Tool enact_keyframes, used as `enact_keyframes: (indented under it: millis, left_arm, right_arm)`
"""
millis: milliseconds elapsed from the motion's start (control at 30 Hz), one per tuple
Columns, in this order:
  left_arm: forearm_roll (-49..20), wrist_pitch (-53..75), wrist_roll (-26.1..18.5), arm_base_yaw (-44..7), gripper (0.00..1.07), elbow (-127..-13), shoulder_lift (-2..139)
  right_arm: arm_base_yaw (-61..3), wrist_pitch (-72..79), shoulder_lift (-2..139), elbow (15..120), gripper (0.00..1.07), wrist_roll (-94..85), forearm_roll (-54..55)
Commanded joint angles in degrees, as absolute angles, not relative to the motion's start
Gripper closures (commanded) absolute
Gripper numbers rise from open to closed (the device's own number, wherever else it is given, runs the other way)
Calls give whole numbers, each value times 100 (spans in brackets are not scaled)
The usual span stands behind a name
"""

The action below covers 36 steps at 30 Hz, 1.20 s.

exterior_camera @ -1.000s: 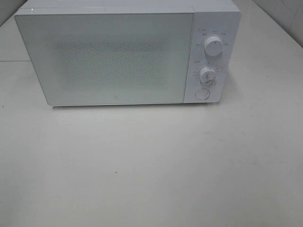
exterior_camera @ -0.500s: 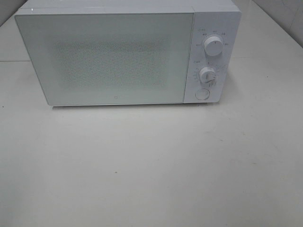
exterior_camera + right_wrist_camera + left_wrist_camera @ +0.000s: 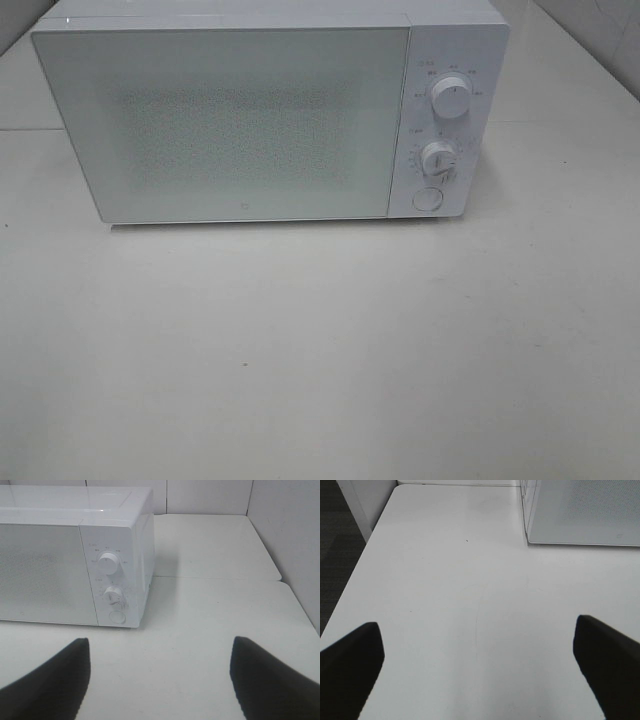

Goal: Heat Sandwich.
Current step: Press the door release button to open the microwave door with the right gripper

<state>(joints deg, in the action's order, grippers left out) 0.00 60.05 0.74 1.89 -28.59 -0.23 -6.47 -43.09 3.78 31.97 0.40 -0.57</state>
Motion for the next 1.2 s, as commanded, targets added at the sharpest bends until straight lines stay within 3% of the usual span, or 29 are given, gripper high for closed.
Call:
enact_keyframes:
  millis: [33, 1200]
  left_arm:
    - [0, 5942, 69, 206, 9, -2830, -189]
    - [0, 5942, 69, 206, 9, -2830, -189]
  right_arm:
    - [-596, -3948, 688, 3214, 33, 57, -80]
    - [-596, 0, 6257, 3214, 34, 57, -80]
